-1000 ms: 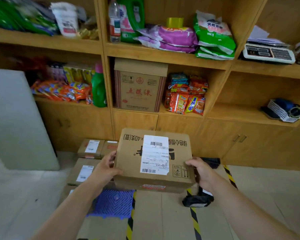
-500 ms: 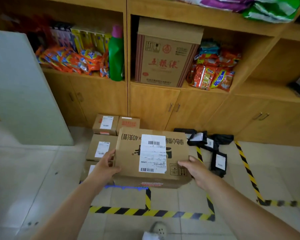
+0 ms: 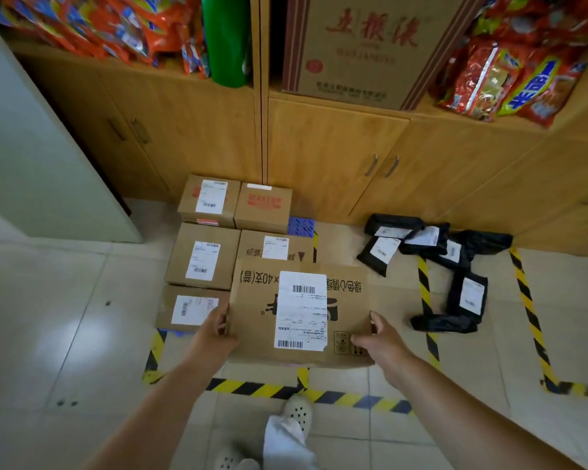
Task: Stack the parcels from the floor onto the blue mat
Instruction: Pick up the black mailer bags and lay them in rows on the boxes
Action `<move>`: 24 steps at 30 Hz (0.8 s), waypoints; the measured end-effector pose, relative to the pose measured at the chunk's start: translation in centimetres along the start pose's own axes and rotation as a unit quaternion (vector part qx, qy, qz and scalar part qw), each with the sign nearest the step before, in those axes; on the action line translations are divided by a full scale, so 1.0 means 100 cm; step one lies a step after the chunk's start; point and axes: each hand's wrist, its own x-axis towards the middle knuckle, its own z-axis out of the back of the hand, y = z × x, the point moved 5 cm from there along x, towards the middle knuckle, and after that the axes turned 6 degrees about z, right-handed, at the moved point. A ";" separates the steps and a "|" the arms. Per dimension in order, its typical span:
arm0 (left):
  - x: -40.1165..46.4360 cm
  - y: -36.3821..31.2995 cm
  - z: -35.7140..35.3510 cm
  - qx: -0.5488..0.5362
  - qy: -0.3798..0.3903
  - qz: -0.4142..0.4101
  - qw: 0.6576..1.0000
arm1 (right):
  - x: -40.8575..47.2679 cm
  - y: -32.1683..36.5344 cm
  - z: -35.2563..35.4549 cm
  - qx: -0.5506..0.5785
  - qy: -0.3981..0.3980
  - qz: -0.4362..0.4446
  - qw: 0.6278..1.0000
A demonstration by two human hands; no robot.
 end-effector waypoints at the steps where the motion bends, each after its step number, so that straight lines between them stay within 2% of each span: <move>1: 0.019 0.006 -0.003 0.003 -0.001 0.011 1.000 | 0.016 -0.008 -0.006 0.002 -0.002 -0.009 1.000; 7: 0.131 0.056 -0.025 0.022 0.001 0.047 0.999 | 0.110 -0.077 -0.051 0.007 -0.023 -0.092 0.995; 14: 0.265 0.144 -0.043 0.037 0.010 0.103 0.994 | 0.210 -0.167 -0.113 0.020 -0.055 -0.143 0.988; 20: 0.352 0.202 -0.057 0.048 0.019 0.123 0.991 | 0.277 -0.215 -0.152 0.041 -0.069 -0.147 0.986; 24: 0.376 0.218 -0.070 0.066 0.008 0.109 0.992 | 0.301 -0.238 -0.164 0.058 -0.081 -0.152 0.983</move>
